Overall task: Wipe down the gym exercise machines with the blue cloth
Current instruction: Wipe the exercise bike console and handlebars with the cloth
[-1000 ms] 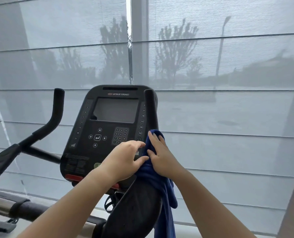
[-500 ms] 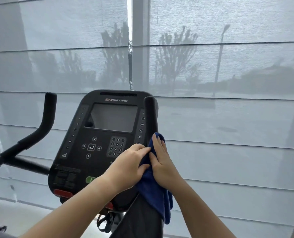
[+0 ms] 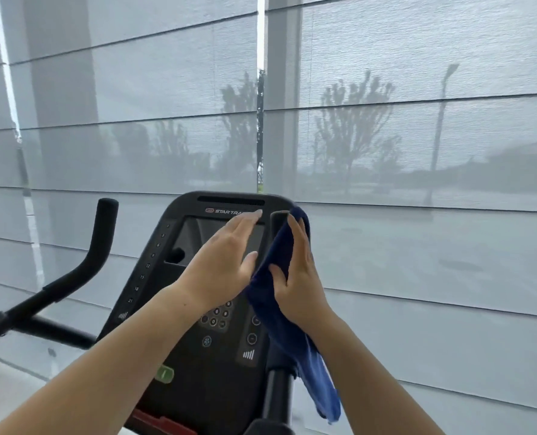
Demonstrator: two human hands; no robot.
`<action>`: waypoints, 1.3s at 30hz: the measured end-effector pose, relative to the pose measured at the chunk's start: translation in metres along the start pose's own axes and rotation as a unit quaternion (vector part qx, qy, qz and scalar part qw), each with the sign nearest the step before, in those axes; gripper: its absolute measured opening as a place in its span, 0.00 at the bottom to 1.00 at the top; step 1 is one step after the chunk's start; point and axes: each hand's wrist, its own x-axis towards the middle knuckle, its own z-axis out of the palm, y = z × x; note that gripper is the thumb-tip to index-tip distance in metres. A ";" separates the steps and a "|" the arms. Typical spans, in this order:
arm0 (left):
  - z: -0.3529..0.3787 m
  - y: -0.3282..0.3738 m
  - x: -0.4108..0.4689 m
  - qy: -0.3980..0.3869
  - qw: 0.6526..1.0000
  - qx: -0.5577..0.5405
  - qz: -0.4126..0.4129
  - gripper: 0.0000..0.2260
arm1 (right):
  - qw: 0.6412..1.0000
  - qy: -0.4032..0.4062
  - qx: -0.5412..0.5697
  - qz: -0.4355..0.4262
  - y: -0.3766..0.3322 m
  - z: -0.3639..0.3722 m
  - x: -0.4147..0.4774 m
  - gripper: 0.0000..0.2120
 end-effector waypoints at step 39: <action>0.017 -0.037 0.039 -0.108 0.980 0.069 0.152 0.38 | 0.960 0.077 -0.270 -0.007 -0.005 0.027 0.017 0.38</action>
